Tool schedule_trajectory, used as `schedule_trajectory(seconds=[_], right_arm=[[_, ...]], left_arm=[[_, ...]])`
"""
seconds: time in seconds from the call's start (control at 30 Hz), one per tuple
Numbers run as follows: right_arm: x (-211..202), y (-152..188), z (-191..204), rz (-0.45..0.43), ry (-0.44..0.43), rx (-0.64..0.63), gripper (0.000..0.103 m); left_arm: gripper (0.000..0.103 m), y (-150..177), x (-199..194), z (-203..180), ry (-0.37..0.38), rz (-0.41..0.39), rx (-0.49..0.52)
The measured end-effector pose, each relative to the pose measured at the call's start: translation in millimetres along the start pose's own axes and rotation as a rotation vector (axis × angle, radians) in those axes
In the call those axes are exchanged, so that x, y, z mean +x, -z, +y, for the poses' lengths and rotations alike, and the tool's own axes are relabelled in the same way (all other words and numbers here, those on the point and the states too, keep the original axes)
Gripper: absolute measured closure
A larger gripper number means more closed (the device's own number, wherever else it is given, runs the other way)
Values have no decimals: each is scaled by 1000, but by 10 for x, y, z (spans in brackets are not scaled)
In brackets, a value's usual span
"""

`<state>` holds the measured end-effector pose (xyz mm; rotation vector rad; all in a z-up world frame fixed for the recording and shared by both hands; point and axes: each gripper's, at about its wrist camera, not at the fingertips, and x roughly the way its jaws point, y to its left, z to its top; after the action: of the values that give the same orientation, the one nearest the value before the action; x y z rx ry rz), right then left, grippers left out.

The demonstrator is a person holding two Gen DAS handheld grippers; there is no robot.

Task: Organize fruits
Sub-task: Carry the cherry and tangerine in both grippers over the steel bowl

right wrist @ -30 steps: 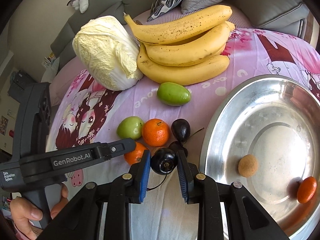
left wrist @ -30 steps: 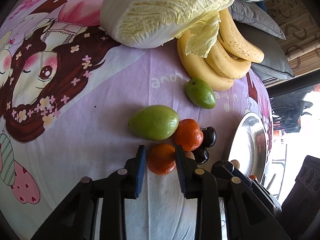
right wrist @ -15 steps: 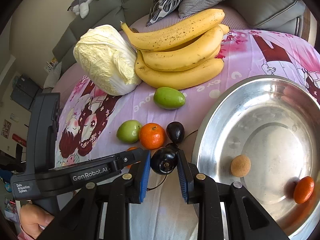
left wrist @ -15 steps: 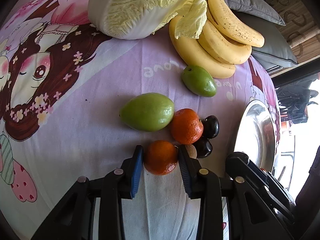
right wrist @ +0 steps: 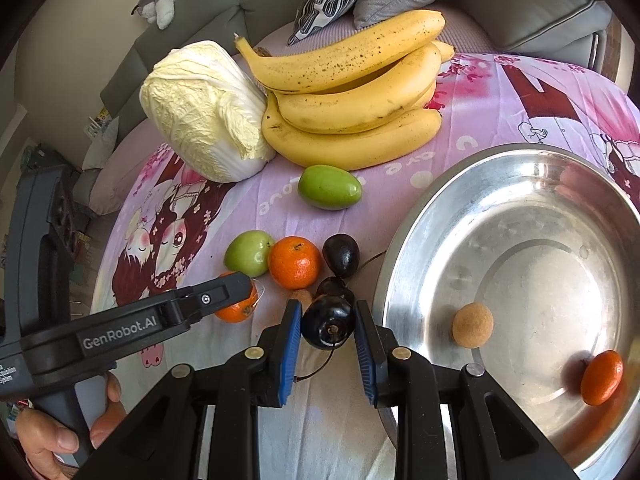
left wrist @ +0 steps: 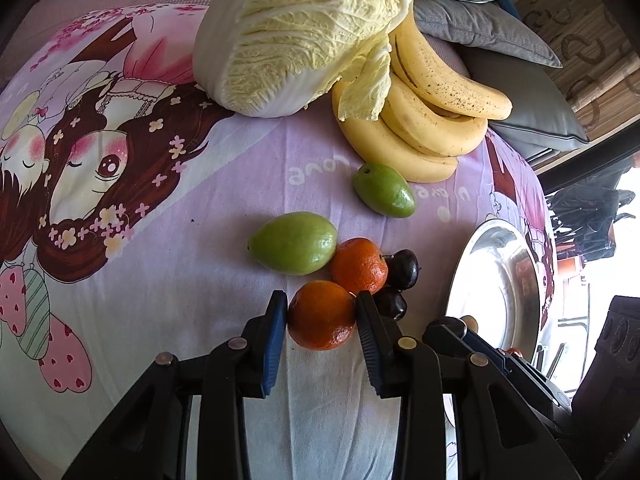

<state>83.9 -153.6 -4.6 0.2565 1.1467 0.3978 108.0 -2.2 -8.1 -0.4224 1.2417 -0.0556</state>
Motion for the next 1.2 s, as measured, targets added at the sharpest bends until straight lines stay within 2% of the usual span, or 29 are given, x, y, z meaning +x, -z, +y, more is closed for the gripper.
schedule_trajectory(seconds=[0.47,0.7,1.0,1.2], right_arm=[[-155,-39,-320,-36,60,79,75],[-261,-55,-706,-55,125,172,75],[-451,-29,-1267,-85,209,304,75],[-489,-11,-1443,-85,232,344,75]], left_arm=[[67,51,-34,-394,33,-15,74],[67,112,23,-698,60,6,143],[66,170,119,-1060,67,-14,241],[66,213,271,-1219,60,-4,291]])
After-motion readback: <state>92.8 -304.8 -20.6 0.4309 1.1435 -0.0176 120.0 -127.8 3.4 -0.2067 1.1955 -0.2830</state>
